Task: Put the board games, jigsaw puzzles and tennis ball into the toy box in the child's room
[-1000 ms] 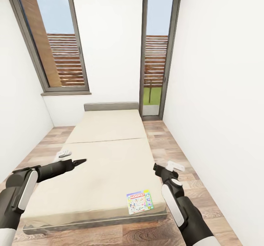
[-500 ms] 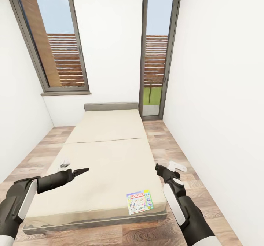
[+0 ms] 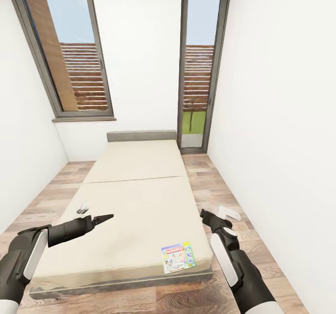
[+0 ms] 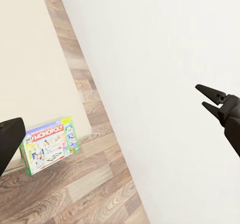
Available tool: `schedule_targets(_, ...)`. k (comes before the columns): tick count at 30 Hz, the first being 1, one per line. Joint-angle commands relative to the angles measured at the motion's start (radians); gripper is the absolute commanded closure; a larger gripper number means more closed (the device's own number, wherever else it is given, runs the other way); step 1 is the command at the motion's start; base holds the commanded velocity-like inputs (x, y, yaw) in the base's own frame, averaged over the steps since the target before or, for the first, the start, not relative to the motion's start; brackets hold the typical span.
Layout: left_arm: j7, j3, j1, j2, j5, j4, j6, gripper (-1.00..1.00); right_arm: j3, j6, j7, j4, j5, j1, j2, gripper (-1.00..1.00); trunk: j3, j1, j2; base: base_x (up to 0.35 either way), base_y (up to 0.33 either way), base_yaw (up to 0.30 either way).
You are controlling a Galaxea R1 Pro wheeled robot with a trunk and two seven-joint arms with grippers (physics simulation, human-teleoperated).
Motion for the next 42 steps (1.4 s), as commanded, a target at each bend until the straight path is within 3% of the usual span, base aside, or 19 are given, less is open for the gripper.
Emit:
schedule_targets(1, -0.002, 0.001, -0.001, 0.000, 0.001, 0.000, 0.005, -1.00, 0.001, 0.003, -0.008, -0.001, -0.007, -0.001, 0.000, -1.00, -0.002, 0.001, -0.002, 0.000, 0.035, 0.000)
schedule_targets(25, -0.004, 0.001, -0.001, 0.000, 0.003, -0.006, 0.008, -1.00, -0.001, 0.025, -0.006, -0.001, -0.010, -0.001, 0.000, -1.00, -0.002, 0.001, -0.002, 0.000, 0.016, 0.000)
schedule_targets(33, -0.004, 0.001, -0.002, 0.002, 0.003, -0.006, 0.008, -1.00, -0.001, 0.031, -0.007, -0.002, -0.066, -0.001, -0.002, -1.00, -0.002, 0.001, -0.002, 0.000, 0.000, 0.000)
schedule_targets(42, -0.004, 0.001, -0.002, 0.000, 0.003, -0.007, 0.009, -1.00, 0.000, 0.032, -0.009, -0.003, -0.087, -0.001, -0.002, -1.00, -0.002, 0.001, -0.002, 0.000, 0.000, 0.000)
